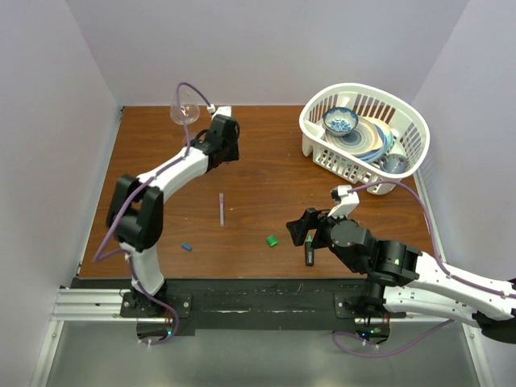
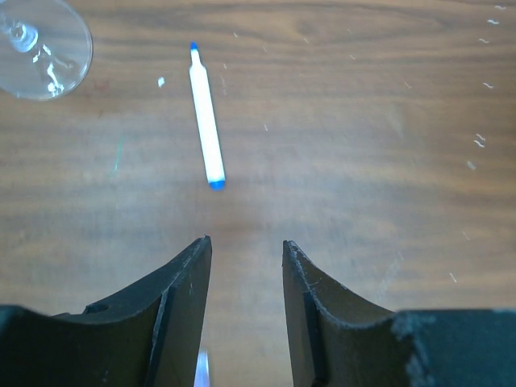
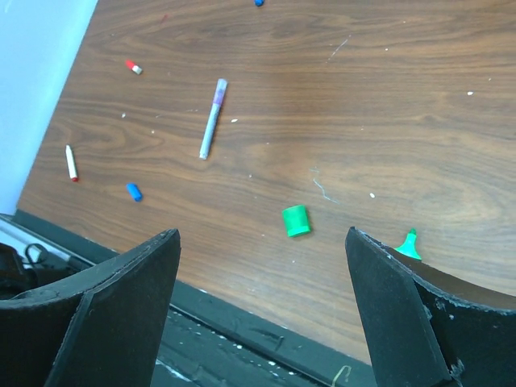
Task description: Insert the pens into the pen caps
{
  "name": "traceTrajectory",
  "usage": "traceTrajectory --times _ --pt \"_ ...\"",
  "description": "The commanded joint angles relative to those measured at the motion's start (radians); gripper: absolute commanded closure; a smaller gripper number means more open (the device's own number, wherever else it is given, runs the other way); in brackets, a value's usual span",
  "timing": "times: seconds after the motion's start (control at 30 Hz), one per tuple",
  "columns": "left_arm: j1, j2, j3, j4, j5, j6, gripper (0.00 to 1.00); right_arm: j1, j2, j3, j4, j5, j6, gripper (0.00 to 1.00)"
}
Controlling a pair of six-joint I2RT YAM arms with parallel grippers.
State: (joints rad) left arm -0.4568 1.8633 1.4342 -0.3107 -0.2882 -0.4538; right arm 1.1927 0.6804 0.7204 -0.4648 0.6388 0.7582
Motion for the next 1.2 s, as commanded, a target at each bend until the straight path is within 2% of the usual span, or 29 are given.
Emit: traceTrajectory --times 0.0,0.27,0.53,0.77,0.97,1.17 --pt "0.032 0.135 0.162 -0.013 -0.072 0.061 0.56 0.001 -0.001 0.065 -0.041 0.068 -0.04 0.13" --pt "0.053 0.318 0.333 -0.028 -0.1 0.118 0.57 0.001 0.002 0.068 -0.038 0.093 -0.066 0.13" --pt "0.089 0.419 0.44 -0.057 -0.103 0.132 0.58 -0.001 0.025 0.088 -0.041 0.111 -0.097 0.13" --pt "0.118 0.497 0.482 -0.044 -0.026 0.153 0.6 0.002 0.03 0.083 -0.032 0.119 -0.111 0.13" --pt "0.119 0.55 0.529 -0.068 -0.034 0.168 0.6 0.001 0.042 0.083 -0.021 0.125 -0.122 0.13" --pt "0.119 0.557 0.529 -0.084 -0.028 0.173 0.67 0.001 0.056 0.093 -0.017 0.124 -0.128 0.14"
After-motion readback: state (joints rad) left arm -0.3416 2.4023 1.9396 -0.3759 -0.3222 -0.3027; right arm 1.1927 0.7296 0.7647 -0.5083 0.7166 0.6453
